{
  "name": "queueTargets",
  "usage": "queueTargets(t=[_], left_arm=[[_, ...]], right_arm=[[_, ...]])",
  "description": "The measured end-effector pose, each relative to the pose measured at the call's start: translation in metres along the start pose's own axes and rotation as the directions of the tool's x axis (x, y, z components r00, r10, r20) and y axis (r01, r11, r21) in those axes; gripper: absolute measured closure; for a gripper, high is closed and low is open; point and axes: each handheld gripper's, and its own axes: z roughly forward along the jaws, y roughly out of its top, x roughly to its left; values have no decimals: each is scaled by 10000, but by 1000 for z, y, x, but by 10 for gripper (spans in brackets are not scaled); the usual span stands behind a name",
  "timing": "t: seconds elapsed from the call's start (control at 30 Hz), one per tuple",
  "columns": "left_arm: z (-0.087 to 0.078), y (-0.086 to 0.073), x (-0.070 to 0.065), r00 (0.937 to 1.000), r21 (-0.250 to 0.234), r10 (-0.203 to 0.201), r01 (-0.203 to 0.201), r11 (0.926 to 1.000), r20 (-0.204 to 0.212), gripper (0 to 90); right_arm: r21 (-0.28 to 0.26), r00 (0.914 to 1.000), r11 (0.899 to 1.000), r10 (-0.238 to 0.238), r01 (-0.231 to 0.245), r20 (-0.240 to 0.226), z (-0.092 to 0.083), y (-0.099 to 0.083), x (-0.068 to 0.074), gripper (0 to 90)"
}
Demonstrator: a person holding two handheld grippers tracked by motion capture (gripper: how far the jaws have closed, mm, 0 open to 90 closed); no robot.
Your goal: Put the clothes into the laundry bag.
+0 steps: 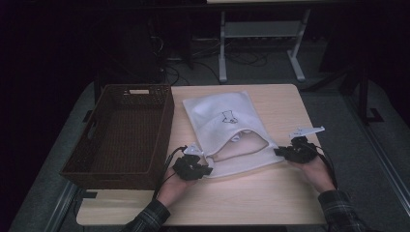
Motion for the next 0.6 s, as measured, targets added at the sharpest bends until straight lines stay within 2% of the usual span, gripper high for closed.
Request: queueTargets(t=[0.13, 0.37, 0.6], left_arm=[[0, 0, 1, 10000, 46, -8, 8, 10000, -27, 846], [-3, -3, 1, 9999, 30, -160, 161, 9999, -62, 846], [-6, -10, -3, 9999, 217, 115, -115, 9997, 0, 845]], right_arm=[[15, 9997, 9999, -167, 167, 186, -10, -7, 11, 822], [101, 9989, 9991, -404, 401, 242, -21, -19, 25, 822], [352, 9979, 9977, -583, 572, 293, -29, -30, 38, 821]])
